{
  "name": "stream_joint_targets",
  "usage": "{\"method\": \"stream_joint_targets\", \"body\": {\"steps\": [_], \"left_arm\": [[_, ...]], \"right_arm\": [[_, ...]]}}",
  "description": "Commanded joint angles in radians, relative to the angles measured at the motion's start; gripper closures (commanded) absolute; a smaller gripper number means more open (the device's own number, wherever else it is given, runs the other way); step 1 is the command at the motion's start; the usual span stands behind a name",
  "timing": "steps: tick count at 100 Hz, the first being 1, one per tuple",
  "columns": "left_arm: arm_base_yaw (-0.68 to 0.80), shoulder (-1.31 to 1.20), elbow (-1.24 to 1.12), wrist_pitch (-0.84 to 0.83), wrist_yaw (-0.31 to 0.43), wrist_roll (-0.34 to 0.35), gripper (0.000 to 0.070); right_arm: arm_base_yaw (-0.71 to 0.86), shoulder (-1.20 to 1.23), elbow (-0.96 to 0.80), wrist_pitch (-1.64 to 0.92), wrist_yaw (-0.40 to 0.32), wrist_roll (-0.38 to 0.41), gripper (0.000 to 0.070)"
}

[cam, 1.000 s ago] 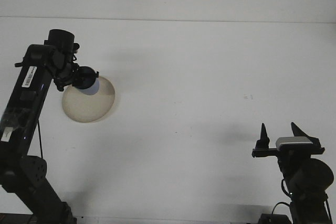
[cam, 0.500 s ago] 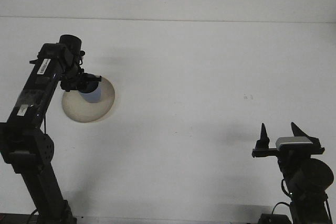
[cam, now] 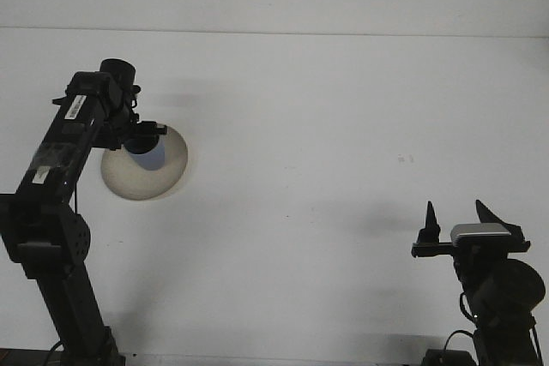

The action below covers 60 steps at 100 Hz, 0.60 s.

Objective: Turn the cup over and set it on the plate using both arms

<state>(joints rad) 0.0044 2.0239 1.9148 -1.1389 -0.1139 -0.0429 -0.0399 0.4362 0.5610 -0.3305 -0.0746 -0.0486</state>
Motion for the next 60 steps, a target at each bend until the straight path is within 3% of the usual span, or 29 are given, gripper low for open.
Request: {"method": "stream_joint_targets", "body": {"steps": [1, 60], "left_arm": [[0.003, 0.007, 0.021, 0.002, -0.006, -0.002, 0.0265], [0.042, -0.321, 0.018, 0.005, -0.005, -0.021, 0.0266]], "right_arm": [[0.001, 0.002, 0.013, 0.009, 0.004, -0.005, 0.0127], [0.001, 0.002, 0.013, 0.009, 0.004, -0.005, 0.0127]]}}
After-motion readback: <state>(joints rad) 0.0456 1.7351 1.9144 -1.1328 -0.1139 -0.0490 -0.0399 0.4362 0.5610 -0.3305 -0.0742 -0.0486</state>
